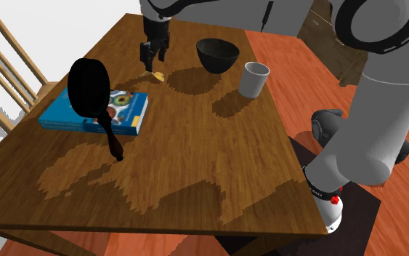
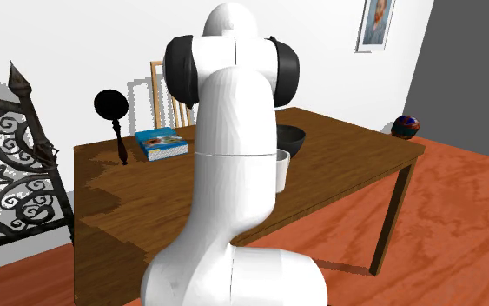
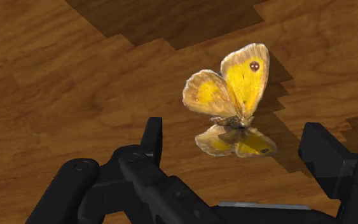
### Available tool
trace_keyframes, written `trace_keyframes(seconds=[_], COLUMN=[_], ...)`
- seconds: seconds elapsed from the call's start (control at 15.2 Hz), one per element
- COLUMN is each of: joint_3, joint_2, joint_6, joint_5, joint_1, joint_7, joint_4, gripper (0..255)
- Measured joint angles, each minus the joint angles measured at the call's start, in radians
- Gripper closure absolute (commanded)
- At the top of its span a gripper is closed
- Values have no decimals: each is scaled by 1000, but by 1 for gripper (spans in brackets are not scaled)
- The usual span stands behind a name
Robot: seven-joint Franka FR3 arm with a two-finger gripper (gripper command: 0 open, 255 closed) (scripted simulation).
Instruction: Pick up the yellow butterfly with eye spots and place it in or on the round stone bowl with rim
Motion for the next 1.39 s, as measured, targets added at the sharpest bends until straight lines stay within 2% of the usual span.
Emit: trace_keyframes(seconds=[0.13,0.46,0.92,0.99,1.39], joint_3=[-5,-7,-8,-8,-9], joint_2=[-23,-6,0,0,0], joint_6=[45,111,127,127,125], joint_5=[14,13,13,13,11], joint_1=[-6,-5,-6,-6,-6], joint_7=[31,46,45,45,47], joint_4=[-53,-96,-106,-106,-100], gripper=[0,0,0,255,255])
